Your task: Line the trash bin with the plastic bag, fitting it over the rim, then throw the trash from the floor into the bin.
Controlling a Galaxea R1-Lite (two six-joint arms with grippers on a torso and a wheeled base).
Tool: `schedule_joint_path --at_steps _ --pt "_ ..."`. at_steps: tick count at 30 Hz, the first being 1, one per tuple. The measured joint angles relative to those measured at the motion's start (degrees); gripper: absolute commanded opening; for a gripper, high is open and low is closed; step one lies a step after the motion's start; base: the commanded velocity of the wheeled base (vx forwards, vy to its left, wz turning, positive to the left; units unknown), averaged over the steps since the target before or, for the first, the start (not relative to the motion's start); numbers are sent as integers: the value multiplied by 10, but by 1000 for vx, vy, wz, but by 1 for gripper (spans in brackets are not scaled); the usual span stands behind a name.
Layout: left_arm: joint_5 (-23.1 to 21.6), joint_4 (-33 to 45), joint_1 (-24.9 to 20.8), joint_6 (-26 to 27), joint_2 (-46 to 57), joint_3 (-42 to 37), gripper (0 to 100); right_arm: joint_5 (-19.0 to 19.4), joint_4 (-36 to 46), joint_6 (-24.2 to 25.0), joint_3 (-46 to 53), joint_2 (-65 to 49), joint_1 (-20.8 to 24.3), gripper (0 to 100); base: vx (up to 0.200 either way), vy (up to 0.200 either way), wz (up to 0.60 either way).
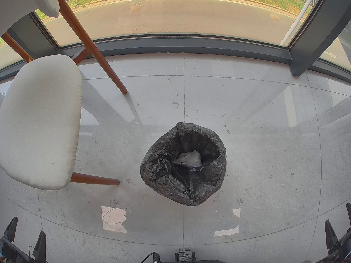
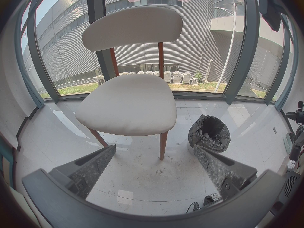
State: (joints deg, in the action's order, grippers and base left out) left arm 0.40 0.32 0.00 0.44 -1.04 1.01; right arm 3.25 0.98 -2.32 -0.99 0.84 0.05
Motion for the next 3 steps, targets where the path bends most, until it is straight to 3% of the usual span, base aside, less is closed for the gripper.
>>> schedule_joint_path --at_steps 3 --pt "0 0 0 1 0 0 100 1 -1 0 0 0 -1 100 0 0 0"
